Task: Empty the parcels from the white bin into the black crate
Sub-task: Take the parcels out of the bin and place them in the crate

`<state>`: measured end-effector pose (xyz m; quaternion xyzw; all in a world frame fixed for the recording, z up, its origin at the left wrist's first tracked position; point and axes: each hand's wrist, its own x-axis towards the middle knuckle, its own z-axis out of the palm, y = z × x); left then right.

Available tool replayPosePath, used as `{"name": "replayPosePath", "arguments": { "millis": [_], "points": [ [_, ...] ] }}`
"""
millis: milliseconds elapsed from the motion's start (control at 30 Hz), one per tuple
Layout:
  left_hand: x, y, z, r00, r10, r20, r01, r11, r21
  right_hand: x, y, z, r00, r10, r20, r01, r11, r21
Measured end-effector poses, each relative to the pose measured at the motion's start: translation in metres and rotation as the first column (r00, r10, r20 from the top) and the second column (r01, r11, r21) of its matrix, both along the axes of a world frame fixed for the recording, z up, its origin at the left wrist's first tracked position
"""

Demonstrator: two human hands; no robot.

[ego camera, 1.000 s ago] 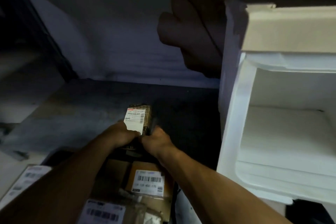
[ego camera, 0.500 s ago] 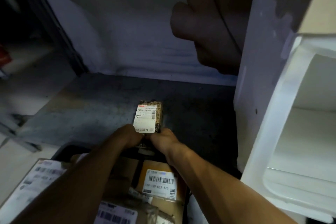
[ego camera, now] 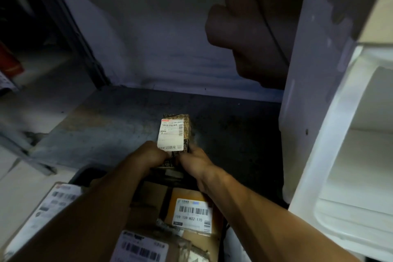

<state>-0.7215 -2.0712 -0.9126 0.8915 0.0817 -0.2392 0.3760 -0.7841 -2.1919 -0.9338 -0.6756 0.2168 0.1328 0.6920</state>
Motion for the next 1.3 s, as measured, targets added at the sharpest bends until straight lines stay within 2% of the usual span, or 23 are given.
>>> {"name": "replayPosePath", "arguments": {
  "millis": [200,300,433,567,767,933,1133,1300],
  "points": [
    [-0.012,0.008,0.041,0.986,0.141,0.088,-0.125,0.978,-0.167,0.004,0.010,0.032,0.992,-0.065,0.108,0.068,0.997,-0.019],
    [-0.027,0.017,0.070,0.976,0.171,0.133,-0.137,0.962,-0.236,-0.012,0.017,0.065,0.986,-0.046,0.161,0.046,0.999,0.004],
    [-0.065,0.031,0.113,0.951,0.227,0.211,-0.157,0.940,-0.303,-0.041,0.028,0.104,0.974,-0.010,0.225,0.028,0.996,-0.080],
    [-0.115,0.041,0.153,0.927,0.275,0.256,-0.151,0.896,-0.417,-0.080,0.038,0.143,0.962,0.015,0.273,0.009,0.996,-0.087],
    [-0.187,0.054,0.202,0.922,0.326,0.208,-0.163,0.815,-0.556,-0.153,0.037,0.210,0.930,0.024,0.366,0.013,0.995,-0.098],
    [-0.240,0.059,0.223,0.943,0.295,0.158,-0.114,0.727,-0.677,-0.208,0.033,0.250,0.922,0.023,0.386,0.014,0.996,-0.094],
    [-0.288,0.066,0.223,0.945,0.302,0.126,-0.107,0.649,-0.754,-0.261,0.022,0.258,0.919,0.060,0.389,-0.034,0.997,-0.074],
    [-0.311,0.063,0.224,0.960,0.242,0.138,-0.064,0.675,-0.735,-0.288,0.007,0.245,0.921,0.013,0.389,-0.048,0.995,0.082]
  ]
}}
